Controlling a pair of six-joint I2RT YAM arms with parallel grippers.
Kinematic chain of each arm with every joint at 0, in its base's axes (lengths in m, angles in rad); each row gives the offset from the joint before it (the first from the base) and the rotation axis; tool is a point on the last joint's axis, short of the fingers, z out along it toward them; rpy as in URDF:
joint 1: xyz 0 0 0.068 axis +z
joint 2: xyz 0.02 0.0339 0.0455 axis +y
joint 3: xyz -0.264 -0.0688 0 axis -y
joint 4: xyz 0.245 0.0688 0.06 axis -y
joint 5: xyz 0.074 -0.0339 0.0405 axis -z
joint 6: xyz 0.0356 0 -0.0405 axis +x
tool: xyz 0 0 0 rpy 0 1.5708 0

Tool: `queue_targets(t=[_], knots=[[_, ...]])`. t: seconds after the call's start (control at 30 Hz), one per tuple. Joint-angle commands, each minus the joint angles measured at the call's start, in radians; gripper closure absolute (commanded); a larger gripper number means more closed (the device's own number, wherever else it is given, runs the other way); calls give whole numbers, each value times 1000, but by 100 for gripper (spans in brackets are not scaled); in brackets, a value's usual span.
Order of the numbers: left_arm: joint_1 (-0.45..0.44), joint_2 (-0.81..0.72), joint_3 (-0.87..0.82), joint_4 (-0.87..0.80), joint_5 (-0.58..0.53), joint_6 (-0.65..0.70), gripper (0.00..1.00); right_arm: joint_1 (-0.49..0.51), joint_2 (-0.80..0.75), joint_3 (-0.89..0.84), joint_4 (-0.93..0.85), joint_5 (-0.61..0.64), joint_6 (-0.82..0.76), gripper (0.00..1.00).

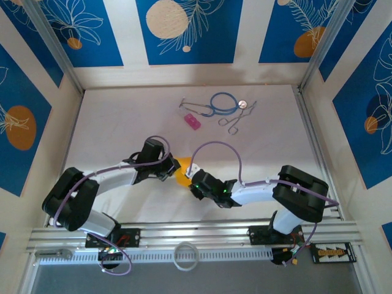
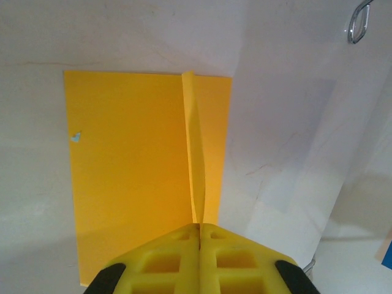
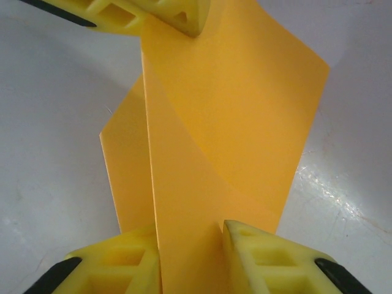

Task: Fold a paper plane with a square sheet of paper (pick it up from the middle)
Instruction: Fourth fold the wing at the center of the table.

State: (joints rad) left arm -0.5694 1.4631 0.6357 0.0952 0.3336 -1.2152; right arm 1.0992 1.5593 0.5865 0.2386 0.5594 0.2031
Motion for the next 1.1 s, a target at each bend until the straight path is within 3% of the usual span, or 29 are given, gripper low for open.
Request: queue_targets(t=[0.0, 0.6, 0.7, 1.07], knots=[[12, 1, 26, -30, 19, 32, 98, -5, -30, -15, -12, -16, -9, 74], [10, 3, 26, -30, -5, 27, 98, 2, -70, -36, -59, -32, 16, 75], [9, 6, 28, -27, -3, 23, 98, -1, -71, -29, -47, -56, 14, 81], [6, 4, 24, -27, -4, 20, 98, -5, -56, 18, -74, -65, 15, 77]])
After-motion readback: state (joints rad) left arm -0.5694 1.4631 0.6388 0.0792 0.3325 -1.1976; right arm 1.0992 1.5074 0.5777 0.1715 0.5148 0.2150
